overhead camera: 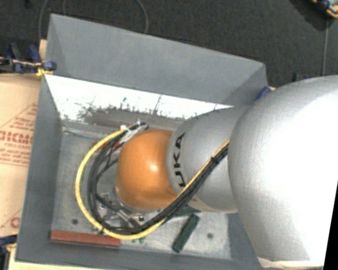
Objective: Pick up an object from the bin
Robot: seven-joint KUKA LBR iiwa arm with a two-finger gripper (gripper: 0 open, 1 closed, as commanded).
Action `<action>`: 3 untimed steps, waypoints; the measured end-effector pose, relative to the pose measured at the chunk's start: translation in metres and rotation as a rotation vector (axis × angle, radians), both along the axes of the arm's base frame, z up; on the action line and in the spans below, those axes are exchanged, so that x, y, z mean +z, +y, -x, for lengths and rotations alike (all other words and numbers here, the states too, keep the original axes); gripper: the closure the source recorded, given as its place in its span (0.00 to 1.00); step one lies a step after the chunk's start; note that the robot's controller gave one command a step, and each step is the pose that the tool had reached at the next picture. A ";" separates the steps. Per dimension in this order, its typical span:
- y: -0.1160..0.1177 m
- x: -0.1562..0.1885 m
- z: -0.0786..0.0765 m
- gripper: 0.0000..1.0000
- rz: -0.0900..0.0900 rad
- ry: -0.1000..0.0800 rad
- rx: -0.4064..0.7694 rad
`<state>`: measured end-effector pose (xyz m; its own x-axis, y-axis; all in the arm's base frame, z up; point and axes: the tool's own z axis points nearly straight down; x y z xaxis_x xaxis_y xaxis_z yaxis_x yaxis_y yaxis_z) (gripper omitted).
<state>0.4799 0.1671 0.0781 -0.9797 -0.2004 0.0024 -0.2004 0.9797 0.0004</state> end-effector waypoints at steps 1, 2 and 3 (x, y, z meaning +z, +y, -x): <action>0.000 0.000 0.000 1.00 0.000 0.000 -0.001; 0.022 0.010 0.001 1.00 0.004 -0.003 0.114; 0.025 0.023 -0.013 1.00 -0.005 -0.007 0.254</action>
Offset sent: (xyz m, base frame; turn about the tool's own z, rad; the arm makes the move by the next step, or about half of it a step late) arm -0.0036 0.0720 0.0394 -0.3131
